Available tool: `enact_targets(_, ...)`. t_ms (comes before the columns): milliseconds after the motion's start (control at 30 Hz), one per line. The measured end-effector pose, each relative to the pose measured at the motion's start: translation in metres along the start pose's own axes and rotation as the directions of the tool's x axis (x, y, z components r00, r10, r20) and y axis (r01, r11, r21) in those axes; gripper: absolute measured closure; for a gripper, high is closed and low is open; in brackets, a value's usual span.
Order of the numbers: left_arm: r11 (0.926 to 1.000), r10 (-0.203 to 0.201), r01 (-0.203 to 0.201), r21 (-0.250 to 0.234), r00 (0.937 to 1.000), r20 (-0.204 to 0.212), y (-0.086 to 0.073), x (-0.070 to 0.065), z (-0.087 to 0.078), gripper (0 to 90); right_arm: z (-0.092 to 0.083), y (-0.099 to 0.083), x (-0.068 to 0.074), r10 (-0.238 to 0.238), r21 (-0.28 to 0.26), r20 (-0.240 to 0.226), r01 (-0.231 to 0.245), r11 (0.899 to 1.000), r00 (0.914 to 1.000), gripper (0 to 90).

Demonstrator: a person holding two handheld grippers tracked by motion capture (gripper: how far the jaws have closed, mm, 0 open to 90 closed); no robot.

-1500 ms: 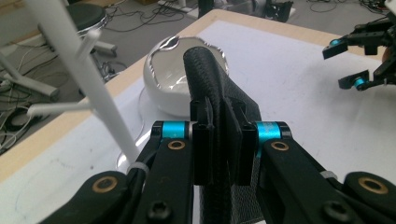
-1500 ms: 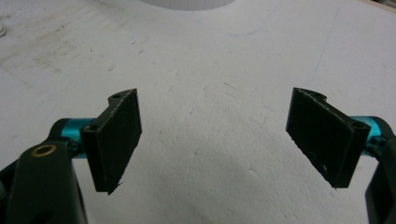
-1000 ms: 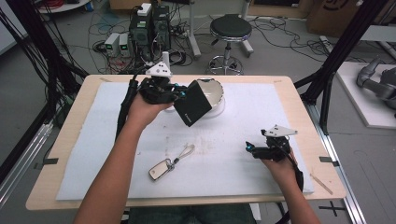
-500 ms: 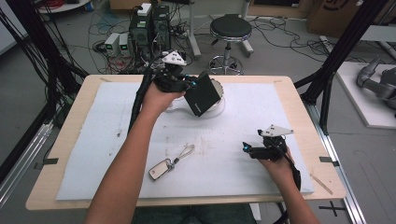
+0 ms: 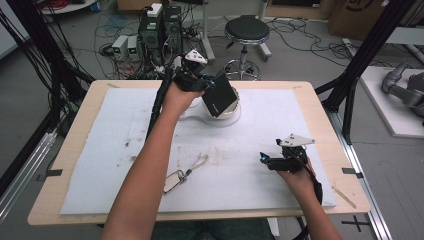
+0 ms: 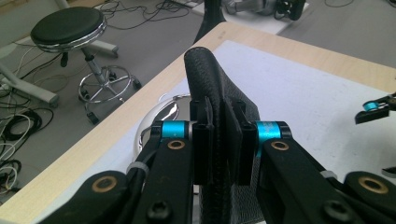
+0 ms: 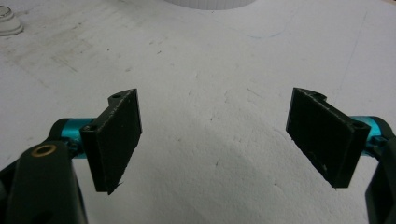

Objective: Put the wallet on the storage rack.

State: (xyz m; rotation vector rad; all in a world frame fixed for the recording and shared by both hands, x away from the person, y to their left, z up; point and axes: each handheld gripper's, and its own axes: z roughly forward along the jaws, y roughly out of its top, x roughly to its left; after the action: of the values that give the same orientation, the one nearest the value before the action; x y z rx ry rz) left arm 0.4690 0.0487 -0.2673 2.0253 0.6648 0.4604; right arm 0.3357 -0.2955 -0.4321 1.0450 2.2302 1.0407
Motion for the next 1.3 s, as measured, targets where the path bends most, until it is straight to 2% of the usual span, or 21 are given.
enact_targets(267,0.9999,-0.004,0.005,0.010,0.9995,-0.031,0.003,0.005,0.018,81.5,0.001,0.000,-0.001,0.001,0.000,-0.003,-0.001,1.000,1.0000,18.3)
enact_targets(333,0.9998,-0.001,0.003,0.021,0.9982,-0.059,0.006,0.009,0.025,81.5,0.001,0.000,-0.001,0.002,0.000,-0.004,-0.002,1.000,1.0000,18.3)
enact_targets(533,0.9992,-0.028,0.031,0.024,0.9961,-0.084,0.004,0.014,0.040,81.5,0.001,-0.002,-0.002,0.004,0.000,-0.005,-0.004,1.000,1.0000,18.3)
enact_targets(633,0.9986,-0.011,0.016,0.051,0.9944,-0.106,0.001,0.014,0.047,81.5,0.001,-0.002,-0.003,0.010,-0.002,-0.009,-0.010,1.000,0.9999,18.3)
enact_targets(733,0.9975,0.016,-0.005,0.071,0.9889,-0.148,-0.002,0.014,0.053,81.5,0.000,-0.003,-0.004,0.011,-0.001,-0.007,-0.011,1.000,0.9999,18.3)
enact_targets(767,0.9976,0.013,-0.002,0.069,0.9881,-0.153,-0.003,0.014,0.054,81.5,0.000,-0.003,-0.004,0.012,-0.002,-0.007,-0.012,1.000,0.9999,18.3)
enact_targets(833,0.9974,0.011,0.000,0.073,0.9884,-0.151,-0.006,0.014,0.058,81.4,0.000,-0.004,-0.004,0.010,-0.002,-0.008,-0.010,1.000,0.9999,18.3)
enact_targets(1000,0.9926,0.042,-0.025,0.119,0.9889,-0.142,-0.012,0.009,0.071,81.0,0.000,-0.004,-0.004,0.013,0.003,-0.008,-0.013,1.000,0.9999,18.3)
enact_targets(1067,0.9914,0.032,-0.014,0.130,0.9898,-0.139,-0.015,0.007,0.075,79.9,0.000,-0.004,-0.004,0.010,0.002,-0.010,-0.010,1.000,0.9999,18.3)
enact_targets(1133,0.9923,0.022,-0.003,0.124,0.9887,-0.149,-0.016,0.007,0.076,72.5,0.000,-0.004,-0.003,0.008,0.001,-0.011,-0.008,1.000,0.9999,18.3)
enact_targets(1233,0.9941,-0.020,0.036,0.102,0.9871,-0.159,-0.015,0.007,0.072,53.0,0.000,-0.004,-0.003,0.008,0.002,-0.011,-0.008,1.000,0.9999,18.3)
enact_targets(1300,0.9963,-0.026,0.039,0.077,0.9871,-0.158,-0.013,0.005,0.067,48.5,0.001,-0.004,-0.003,0.005,0.005,-0.011,-0.005,1.000,0.9999,18.3)
